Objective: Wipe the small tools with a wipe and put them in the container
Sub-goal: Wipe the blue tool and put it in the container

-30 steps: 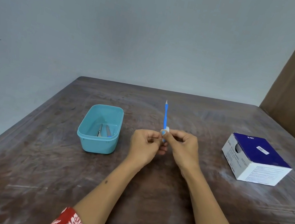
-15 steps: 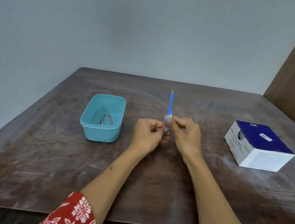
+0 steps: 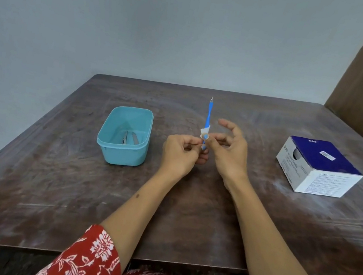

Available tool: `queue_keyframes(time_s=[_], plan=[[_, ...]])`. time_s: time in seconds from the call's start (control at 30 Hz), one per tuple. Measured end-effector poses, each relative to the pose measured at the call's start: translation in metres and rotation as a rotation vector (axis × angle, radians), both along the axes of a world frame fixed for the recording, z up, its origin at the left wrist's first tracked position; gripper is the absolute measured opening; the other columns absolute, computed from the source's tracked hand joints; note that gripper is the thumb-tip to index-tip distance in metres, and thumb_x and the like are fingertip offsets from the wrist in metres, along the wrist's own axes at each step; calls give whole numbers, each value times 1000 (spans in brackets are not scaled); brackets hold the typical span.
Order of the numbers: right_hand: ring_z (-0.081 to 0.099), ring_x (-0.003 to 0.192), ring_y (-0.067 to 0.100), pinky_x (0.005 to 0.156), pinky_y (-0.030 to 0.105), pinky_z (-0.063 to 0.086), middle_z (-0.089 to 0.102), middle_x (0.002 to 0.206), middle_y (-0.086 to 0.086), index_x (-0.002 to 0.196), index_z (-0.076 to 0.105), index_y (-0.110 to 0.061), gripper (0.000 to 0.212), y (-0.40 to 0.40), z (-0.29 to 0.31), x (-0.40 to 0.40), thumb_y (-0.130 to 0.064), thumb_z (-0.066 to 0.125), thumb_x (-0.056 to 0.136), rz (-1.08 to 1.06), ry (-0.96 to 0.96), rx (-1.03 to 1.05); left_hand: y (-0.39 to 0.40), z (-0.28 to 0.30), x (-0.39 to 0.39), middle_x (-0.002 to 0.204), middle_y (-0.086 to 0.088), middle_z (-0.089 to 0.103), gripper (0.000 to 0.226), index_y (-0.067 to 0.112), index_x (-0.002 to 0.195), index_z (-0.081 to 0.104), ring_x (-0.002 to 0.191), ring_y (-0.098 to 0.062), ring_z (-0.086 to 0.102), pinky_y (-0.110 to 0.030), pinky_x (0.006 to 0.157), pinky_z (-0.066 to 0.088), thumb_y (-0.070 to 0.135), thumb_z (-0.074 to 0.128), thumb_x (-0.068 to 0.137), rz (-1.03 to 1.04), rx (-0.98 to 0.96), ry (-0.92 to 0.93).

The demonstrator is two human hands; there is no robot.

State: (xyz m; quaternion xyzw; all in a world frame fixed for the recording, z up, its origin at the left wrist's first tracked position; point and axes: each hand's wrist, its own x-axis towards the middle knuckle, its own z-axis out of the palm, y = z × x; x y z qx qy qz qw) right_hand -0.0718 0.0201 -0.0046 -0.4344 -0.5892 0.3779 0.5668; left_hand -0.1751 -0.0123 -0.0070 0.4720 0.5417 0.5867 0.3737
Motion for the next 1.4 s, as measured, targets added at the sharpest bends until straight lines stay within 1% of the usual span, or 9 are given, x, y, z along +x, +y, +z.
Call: queue_keyframes(time_s=[0.17,0.3,0.4,0.57,0.77,0.87,0.97,1.2,1.4], plan=[[66,62,9,62,14,47,70,69,-5,102,51,-23,40,-2,0,0,-9,77,74,13,53,-25,-1,1,-1,78,-19,68,14,-8,97,67,56,-9,66,-23,60,58,-4,57,87,2,-10,26],[69,66,18,77,31,54,73,76,0,107,47,-36,51,-1,0,2,-15,78,72,16,95,6,-4,2,0,74,-15,67,13,-9,96,66,54,-7,65,-20,57,57,-3,58,87,-55,-24,-1],[66,58,22,60,23,53,74,80,3,114,45,-28,53,-4,3,3,-10,77,75,28,151,5,-5,3,1,72,-14,67,14,-9,96,66,55,-7,65,-20,57,56,-3,59,87,-79,-30,-4],[67,59,16,60,15,49,73,74,4,110,49,-20,48,-3,3,2,-8,78,74,31,118,-7,-5,4,0,73,-13,67,14,-8,97,67,56,-8,66,-21,59,58,-3,58,87,-50,-18,-10],[69,85,20,91,47,49,73,70,-6,98,44,-39,48,1,-2,5,-19,78,71,-50,28,48,-3,4,-1,85,-11,73,17,5,101,70,76,-18,71,-35,75,60,7,62,86,14,2,45],[65,92,11,95,30,43,71,65,-12,99,44,-38,46,-1,-2,5,-26,79,72,-61,-63,86,-1,4,-5,91,-4,74,18,14,101,71,85,-14,71,-40,81,58,21,65,85,108,80,40],[61,88,3,75,5,35,66,65,-26,105,51,-24,38,-7,1,3,-30,76,76,-59,-198,147,-2,6,-5,89,-1,74,18,15,99,72,84,-11,70,-40,82,57,23,67,84,114,105,44],[63,75,9,71,12,37,70,70,-16,104,46,-26,39,-8,-4,3,-33,74,78,-68,-360,235,1,5,-9,95,-7,72,10,18,89,74,91,-18,68,-40,83,55,14,68,83,145,167,83],[65,81,16,84,40,46,69,70,-17,103,46,-26,40,-7,-7,3,-25,76,76,-68,-454,235,4,5,-12,95,1,68,12,14,93,73,92,-15,66,-36,81,55,15,68,82,193,199,110]])
